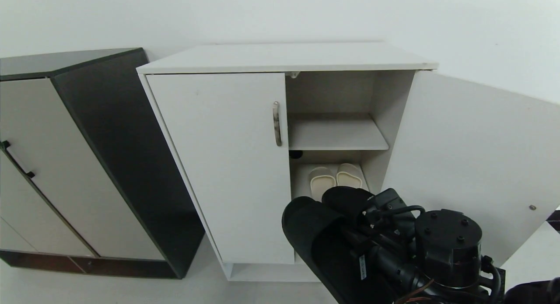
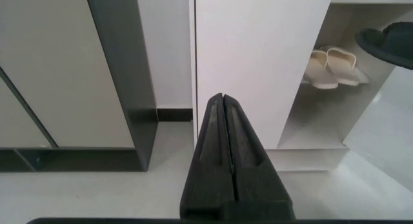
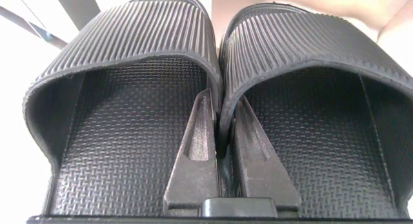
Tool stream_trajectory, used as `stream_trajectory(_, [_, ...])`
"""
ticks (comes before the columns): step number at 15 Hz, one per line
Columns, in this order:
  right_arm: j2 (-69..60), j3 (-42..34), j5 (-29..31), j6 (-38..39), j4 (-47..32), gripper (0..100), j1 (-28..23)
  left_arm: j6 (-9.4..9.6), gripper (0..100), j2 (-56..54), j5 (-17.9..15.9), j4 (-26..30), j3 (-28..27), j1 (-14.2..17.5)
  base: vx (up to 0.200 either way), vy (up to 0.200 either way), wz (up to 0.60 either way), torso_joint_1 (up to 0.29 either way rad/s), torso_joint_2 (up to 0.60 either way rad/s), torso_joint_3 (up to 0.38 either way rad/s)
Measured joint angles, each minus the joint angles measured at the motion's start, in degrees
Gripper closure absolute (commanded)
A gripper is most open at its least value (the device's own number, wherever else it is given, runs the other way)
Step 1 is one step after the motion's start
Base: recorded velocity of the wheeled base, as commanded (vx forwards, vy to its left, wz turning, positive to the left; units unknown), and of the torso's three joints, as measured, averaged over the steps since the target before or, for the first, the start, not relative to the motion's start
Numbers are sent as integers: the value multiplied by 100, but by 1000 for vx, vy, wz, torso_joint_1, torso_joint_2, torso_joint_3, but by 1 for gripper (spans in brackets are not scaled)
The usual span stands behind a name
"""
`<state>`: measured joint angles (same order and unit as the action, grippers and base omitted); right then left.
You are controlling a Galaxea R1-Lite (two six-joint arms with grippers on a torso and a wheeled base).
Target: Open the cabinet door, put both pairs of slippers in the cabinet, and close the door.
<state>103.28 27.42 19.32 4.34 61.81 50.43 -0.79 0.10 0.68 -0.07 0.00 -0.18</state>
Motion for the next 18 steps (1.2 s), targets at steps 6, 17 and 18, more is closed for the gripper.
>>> stream_trajectory(6, [48, -33, 0, 4, 27, 100, -22, -16, 100, 0, 7, 0, 0, 0, 0, 0, 0, -11, 227, 208])
stream_trajectory(17, [13, 2122, 2005, 641, -3419, 100, -99, 13, 100, 0, 0, 0, 0, 0, 0, 0, 0, 0, 0, 0])
stream_trajectory(18, [-77, 2640, 2400, 898, -3969, 100, -52, 13, 100, 0, -6, 0, 0, 0, 0, 0, 0, 0, 0, 0])
